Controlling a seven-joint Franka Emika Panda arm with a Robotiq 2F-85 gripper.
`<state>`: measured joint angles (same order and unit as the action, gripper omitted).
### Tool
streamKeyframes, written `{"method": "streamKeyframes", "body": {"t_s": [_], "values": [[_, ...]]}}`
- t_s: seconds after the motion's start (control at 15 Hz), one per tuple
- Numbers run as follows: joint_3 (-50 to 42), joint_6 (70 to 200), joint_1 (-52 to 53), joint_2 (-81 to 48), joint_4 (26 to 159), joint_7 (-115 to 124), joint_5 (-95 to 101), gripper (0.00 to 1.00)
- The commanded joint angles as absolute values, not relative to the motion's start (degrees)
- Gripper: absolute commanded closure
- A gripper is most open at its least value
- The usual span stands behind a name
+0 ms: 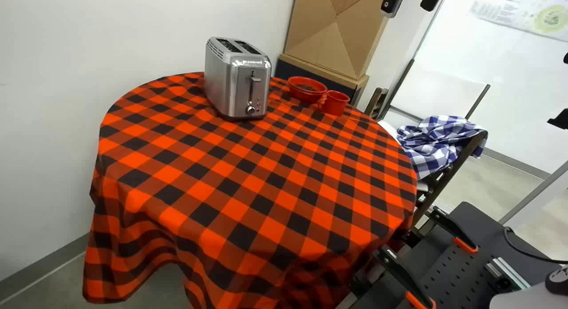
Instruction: Push the lever on the toaster downwards
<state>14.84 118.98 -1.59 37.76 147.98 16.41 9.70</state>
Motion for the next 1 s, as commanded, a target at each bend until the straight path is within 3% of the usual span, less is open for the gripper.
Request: {"method": "streamKeyframes", "body": {"t_s": [0.0,0.6,0.93], "values": [[13.85,118.70,-0.44,37.55,147.83,17.02,10.44,0.00],[19.77,122.33,-6.72,15.99,128.56,27.72,30.18,0.00],[18.09,122.17,-2.68,-1.00,113.43,34.32,41.09,0.00]]}}
